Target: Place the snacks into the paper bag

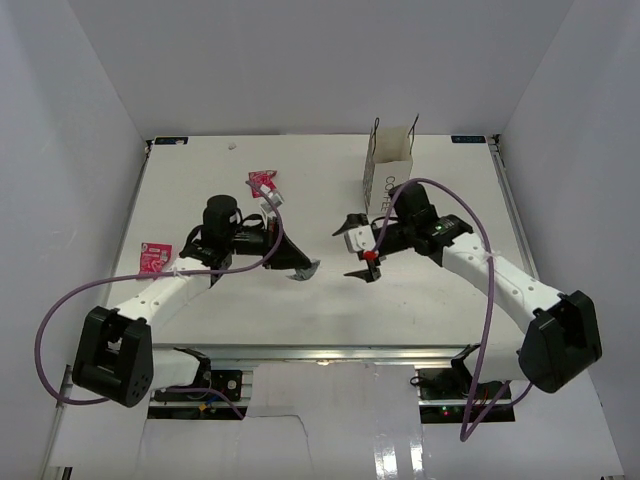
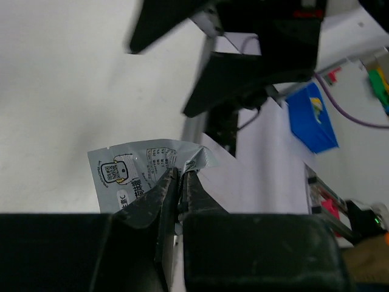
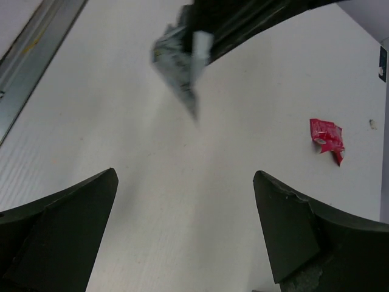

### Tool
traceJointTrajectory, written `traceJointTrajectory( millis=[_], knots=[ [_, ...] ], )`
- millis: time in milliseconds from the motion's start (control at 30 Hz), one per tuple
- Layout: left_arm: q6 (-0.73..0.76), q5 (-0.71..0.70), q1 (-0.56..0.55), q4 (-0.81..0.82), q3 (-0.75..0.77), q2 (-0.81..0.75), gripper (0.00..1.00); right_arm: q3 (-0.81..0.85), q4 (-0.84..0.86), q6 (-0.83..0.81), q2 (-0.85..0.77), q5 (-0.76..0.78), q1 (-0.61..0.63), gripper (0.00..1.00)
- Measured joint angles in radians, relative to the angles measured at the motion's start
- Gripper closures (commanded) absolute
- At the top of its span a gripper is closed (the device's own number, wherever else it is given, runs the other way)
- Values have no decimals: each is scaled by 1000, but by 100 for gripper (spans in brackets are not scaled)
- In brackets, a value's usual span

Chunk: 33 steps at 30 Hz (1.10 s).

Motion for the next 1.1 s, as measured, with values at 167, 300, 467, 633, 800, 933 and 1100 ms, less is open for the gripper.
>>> traceJointTrajectory(
  millis=[167, 300, 467, 633, 800, 933, 1100],
  knots=[
    [-42, 89, -100, 32, -19, -26, 100, 64, 194, 161, 71, 87, 143, 0],
    [-60, 95, -100, 51, -19, -51, 100, 82, 222, 212, 90, 100, 219, 10],
    [-71, 93, -101, 64, -19, -61, 100, 80, 190, 227, 87, 83, 266, 36],
    [-73, 89, -102, 69, -19, -64, 99, 58, 164, 245, 68, 83, 272, 63],
    [-74, 86, -103, 68, -18, -64, 88, 53, 163, 263, 66, 92, 272, 92],
    [-73, 64, -103, 68, -18, -68, 41, 52, 163, 276, 66, 100, 272, 92],
    [-60, -31, -98, 53, -14, -134, 6, 51, 162, 283, 59, 100, 264, 92]
  ],
)
